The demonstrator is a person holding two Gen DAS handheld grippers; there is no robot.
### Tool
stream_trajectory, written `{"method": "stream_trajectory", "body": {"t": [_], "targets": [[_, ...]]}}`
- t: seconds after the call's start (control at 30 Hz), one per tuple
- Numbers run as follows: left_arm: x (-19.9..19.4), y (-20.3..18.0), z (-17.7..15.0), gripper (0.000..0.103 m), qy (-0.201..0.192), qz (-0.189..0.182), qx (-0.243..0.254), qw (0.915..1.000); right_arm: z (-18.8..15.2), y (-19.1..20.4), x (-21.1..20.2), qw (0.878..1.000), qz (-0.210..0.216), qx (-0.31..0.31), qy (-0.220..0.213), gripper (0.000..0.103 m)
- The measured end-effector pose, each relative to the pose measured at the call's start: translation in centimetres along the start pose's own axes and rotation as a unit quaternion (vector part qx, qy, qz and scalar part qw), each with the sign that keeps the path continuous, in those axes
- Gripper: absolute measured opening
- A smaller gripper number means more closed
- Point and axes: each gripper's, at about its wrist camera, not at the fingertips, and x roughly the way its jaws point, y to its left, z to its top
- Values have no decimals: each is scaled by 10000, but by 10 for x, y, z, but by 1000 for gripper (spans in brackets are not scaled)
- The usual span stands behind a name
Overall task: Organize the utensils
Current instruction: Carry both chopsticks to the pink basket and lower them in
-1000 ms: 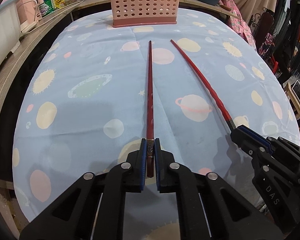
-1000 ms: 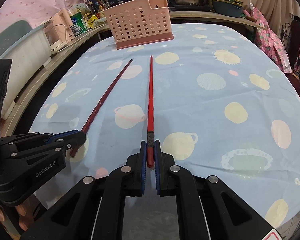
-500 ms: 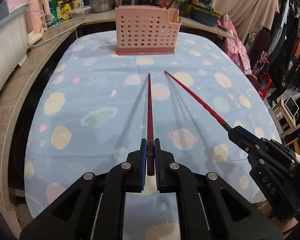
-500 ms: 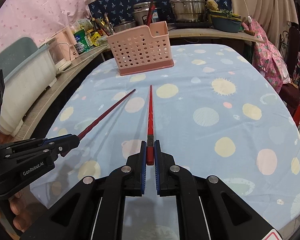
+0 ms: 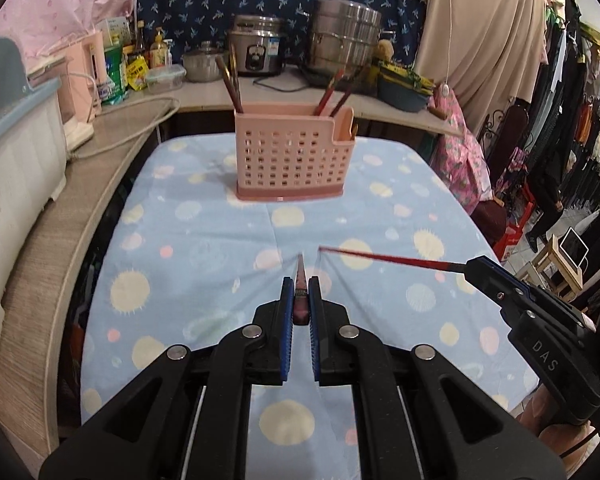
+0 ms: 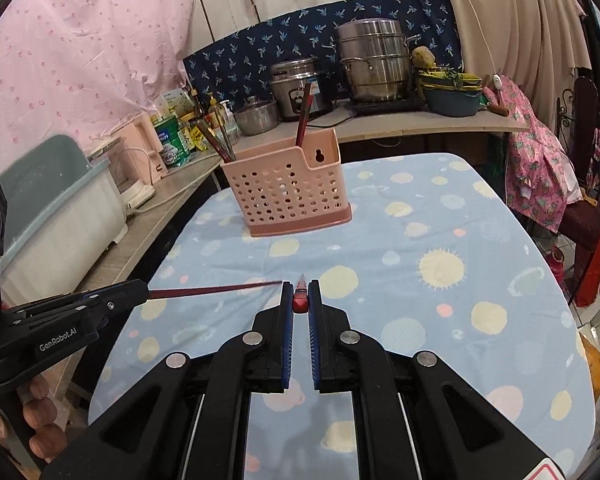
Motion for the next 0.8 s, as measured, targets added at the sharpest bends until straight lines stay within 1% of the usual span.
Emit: {"method": "stream_trajectory", "body": {"t": [0.23,0.47,0.8], "targets": [[-2,-4,39,7,-319,42,34,9995,34,3,2,9995,112,12,-285,7],[1,-4,69,7,-537,86,16,9985,58,6,11,9989,143,20,-442,7],[10,0,94,7,-616,75,-55,9981,80,10,26,9984,201,33,-521,7]]}}
